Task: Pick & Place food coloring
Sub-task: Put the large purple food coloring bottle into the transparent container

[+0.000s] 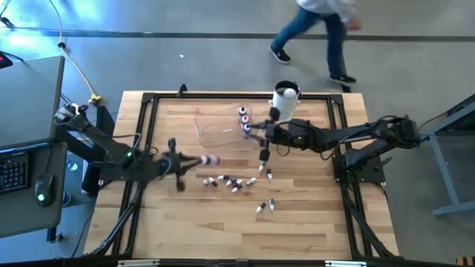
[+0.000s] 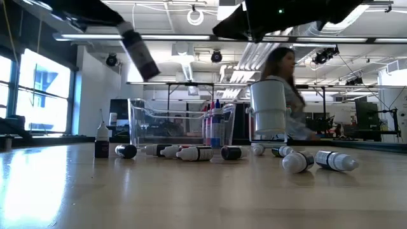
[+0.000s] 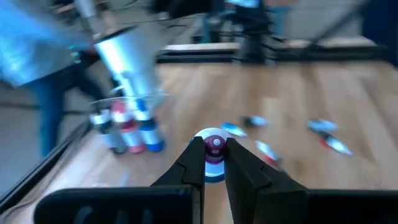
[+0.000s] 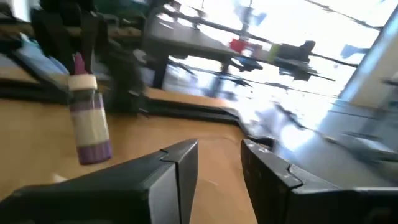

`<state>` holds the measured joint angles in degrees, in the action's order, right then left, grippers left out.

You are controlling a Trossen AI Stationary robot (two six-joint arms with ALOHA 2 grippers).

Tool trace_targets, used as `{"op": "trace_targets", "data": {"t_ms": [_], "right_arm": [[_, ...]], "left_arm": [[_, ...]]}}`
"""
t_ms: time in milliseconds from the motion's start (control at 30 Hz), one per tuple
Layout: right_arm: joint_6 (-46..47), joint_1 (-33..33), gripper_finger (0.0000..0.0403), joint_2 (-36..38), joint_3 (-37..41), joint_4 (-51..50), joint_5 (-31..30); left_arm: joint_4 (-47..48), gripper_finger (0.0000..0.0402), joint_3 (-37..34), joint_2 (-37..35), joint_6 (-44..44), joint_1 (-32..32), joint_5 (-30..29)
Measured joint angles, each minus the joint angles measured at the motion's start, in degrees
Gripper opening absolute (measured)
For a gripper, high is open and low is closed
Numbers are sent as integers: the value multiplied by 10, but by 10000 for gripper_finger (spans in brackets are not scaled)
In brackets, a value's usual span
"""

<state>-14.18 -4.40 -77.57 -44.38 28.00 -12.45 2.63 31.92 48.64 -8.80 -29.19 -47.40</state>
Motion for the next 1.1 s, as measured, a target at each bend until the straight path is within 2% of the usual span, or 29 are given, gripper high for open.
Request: {"op": "trace_targets", "data": {"t_ms": [100,233,400,500,733,933,1100], "right_arm": [[-15,-14,114,52,0,-36,-32],[0,-42,115,115,0,-72,-40],[63,-67,114,137,0,-126,-39],[62,-73,114,133,0,-145,-37],[62,-74,115,130,0,-141,-37],[47,-74,115,129,0,-149,-37],[47,-74,114,129,0,-149,-37]], "left_arm": [[-3,28,10,0,0,99,61],[-33,28,36,27,0,245,214],[-31,28,79,99,-1,399,346],[-22,28,106,165,-1,467,391],[-26,28,171,312,-1,551,421],[-29,28,214,399,0,566,444],[-28,28,242,437,6,566,446]]}}
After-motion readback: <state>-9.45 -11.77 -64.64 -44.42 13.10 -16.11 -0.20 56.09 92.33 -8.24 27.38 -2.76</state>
